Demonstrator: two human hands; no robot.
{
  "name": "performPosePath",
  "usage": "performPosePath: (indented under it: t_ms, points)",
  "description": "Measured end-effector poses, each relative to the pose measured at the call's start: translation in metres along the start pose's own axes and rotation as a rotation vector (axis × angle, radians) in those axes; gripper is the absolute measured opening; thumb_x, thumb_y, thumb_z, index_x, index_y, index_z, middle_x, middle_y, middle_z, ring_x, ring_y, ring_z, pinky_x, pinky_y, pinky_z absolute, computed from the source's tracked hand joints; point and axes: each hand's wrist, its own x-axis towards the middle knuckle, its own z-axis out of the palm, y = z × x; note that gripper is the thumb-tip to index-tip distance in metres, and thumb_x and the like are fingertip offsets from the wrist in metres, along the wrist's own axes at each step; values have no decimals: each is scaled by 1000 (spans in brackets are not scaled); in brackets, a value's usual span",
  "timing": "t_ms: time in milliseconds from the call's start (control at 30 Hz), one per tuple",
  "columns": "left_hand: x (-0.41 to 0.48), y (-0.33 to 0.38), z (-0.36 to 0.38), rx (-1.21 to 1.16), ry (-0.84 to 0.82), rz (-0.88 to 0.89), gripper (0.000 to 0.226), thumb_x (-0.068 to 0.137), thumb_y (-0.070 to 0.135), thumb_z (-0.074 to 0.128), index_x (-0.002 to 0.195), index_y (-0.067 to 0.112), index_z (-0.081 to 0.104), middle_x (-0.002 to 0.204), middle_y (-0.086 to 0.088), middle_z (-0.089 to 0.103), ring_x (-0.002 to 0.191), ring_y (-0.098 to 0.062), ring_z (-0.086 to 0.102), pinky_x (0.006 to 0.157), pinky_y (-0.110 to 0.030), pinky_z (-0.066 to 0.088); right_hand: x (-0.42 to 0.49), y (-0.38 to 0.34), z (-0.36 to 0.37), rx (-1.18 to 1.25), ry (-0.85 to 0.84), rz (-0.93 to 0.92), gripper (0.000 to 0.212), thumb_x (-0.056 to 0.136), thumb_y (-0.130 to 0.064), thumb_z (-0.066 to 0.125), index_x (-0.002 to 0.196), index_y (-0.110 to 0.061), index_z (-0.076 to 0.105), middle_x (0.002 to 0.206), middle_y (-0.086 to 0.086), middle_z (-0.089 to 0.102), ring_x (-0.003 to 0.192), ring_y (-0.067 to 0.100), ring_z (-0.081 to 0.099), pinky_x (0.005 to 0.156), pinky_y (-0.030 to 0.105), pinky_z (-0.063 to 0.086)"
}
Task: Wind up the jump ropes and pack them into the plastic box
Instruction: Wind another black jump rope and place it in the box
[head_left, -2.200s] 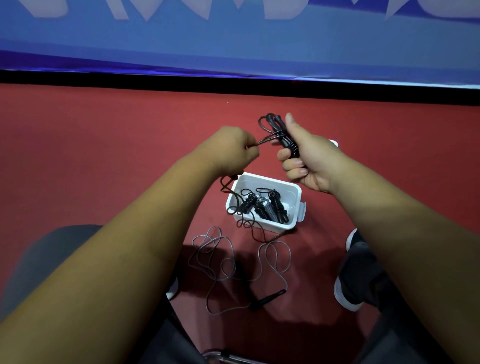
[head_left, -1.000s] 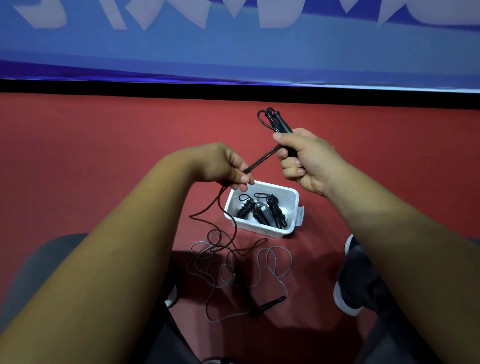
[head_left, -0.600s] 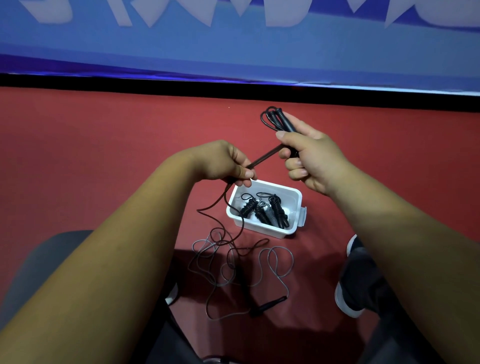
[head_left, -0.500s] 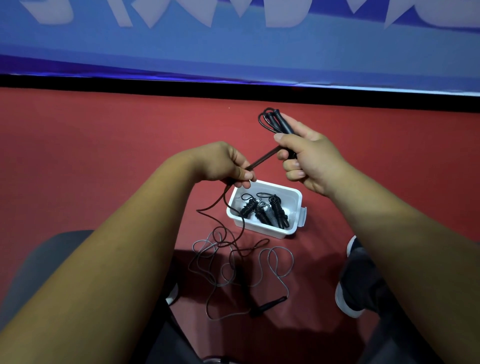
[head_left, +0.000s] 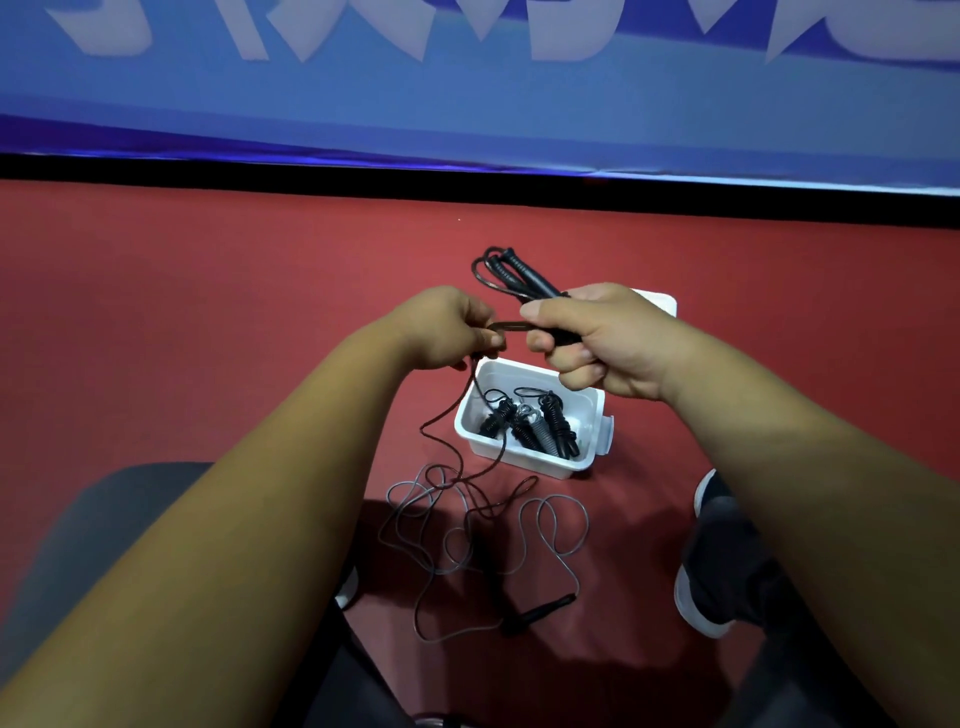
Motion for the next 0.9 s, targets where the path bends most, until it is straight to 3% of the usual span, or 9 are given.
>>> performPosePath:
  t_ms: [133, 267, 367, 533, 667, 900]
  points:
    - [-6, 5, -5, -201, 105, 79, 13, 98, 4, 68, 99, 14, 76, 99, -11, 78, 90, -24, 75, 78, -37, 63, -7, -1, 2, -88, -161, 126, 19, 105, -12, 58, 87, -11, 53, 76, 3, 54, 47, 4, 24, 46, 23, 11]
    - [-9, 8, -10, -384, 25, 177, 12, 95, -6, 65, 100, 5, 69, 112, -19, 76, 102, -28, 75, 92, -43, 60, -12, 0, 2, -190, -291, 271, 8, 104, -9, 58, 104, -13, 52, 74, 4, 50, 46, 5, 21, 44, 21, 12]
    - [-11, 17, -9, -490, -40, 210, 15, 95, -11, 62, 100, 3, 64, 118, -20, 74, 106, -30, 74, 94, -44, 59, -12, 4, 1, -213, -339, 336, 20, 105, -7, 56, 118, -21, 53, 72, 2, 46, 47, 5, 20, 45, 21, 10]
    - [-16, 30, -14, -420, -12, 264, 14, 91, -7, 72, 100, -1, 65, 112, -21, 75, 113, -25, 73, 100, -41, 58, -9, 11, -3, -231, -330, 368, 21, 104, -7, 59, 121, -19, 54, 74, 2, 49, 49, 5, 21, 43, 20, 12]
    - [-22, 41, -17, -306, 19, 311, 16, 84, -7, 78, 96, -3, 68, 104, -22, 74, 109, -35, 72, 100, -42, 59, -6, 16, -6, -268, -262, 358, 10, 103, -7, 60, 109, -12, 54, 81, 7, 57, 48, 6, 24, 42, 18, 14]
    - [-26, 45, -21, -92, 92, 318, 23, 86, -4, 75, 89, 19, 75, 97, -2, 77, 101, -23, 74, 95, -39, 59, 1, 22, -14, -273, -86, 289, 14, 97, -3, 63, 97, -9, 51, 81, 7, 56, 49, 8, 25, 40, 19, 15]
